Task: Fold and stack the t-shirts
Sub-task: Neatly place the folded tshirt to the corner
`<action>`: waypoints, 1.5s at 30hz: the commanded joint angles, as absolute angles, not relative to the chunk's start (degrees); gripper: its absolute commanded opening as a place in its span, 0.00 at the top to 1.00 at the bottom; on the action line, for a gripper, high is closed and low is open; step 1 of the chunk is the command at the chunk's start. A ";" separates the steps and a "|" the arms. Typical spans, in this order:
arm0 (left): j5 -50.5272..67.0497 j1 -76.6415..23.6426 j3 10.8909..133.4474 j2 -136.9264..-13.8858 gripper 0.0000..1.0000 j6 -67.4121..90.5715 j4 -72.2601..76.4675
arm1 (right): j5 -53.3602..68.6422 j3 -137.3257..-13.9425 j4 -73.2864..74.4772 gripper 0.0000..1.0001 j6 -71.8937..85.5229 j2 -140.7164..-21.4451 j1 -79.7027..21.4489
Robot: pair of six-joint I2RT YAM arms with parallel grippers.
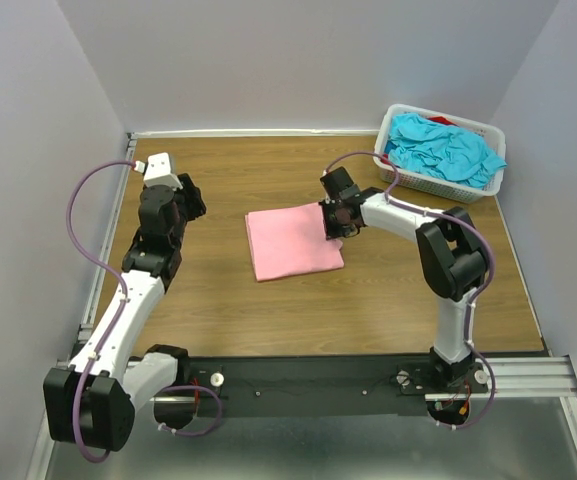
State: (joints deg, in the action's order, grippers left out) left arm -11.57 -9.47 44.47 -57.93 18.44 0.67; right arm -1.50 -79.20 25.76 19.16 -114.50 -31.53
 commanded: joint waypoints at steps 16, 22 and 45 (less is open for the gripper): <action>-17.66 -11.25 45.09 -53.35 0.43 18.20 -2.02 | -40.41 -61.97 30.50 0.99 0.53 -106.34 -16.44; -23.55 -13.36 45.53 -53.88 0.42 17.84 -3.60 | -48.68 -60.12 26.55 0.99 -1.56 -107.49 -8.71; -23.38 -13.10 46.93 -62.93 0.43 17.84 -4.57 | -51.42 -70.92 8.79 0.97 -21.27 -113.64 15.03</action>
State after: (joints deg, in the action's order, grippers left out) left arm -22.33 -13.37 44.71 -62.30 18.20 -4.16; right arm -49.25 -67.75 12.58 -18.41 -112.27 13.41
